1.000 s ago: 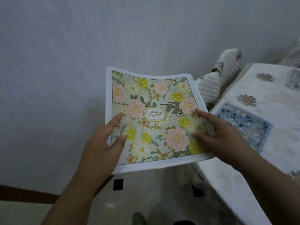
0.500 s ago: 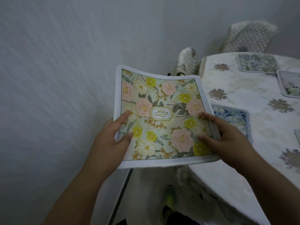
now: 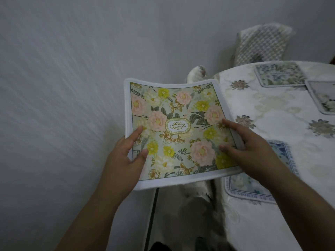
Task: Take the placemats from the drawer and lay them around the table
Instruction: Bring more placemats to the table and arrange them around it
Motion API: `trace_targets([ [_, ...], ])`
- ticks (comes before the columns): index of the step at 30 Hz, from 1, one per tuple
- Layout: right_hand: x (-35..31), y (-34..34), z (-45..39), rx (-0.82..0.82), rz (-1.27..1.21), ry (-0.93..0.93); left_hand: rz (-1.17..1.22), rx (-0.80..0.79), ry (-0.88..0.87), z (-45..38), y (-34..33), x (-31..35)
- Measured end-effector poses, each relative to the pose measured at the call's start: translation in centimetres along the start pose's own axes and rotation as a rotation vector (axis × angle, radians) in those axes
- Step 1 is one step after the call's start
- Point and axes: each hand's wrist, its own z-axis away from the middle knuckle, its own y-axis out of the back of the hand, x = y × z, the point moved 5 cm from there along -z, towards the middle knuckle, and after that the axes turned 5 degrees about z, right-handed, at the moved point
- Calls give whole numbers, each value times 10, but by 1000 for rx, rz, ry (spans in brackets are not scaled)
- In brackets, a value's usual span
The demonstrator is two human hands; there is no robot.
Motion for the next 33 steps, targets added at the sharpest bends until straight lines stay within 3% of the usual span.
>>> trace_targets([
  [7, 27, 26, -40, 180, -6, -142, 61, -226, -139, -116, -60, 8],
  [15, 44, 54, -62, 510, 58, -396, 142, -590, -274, -242, -166, 29],
  [24, 57, 35, -45, 759, 40, -627, 103, -951, -430, -299, -254, 53],
  [33, 89, 29, -63, 822, 29, -703, 49, -1016, -552, -318, -310, 63],
])
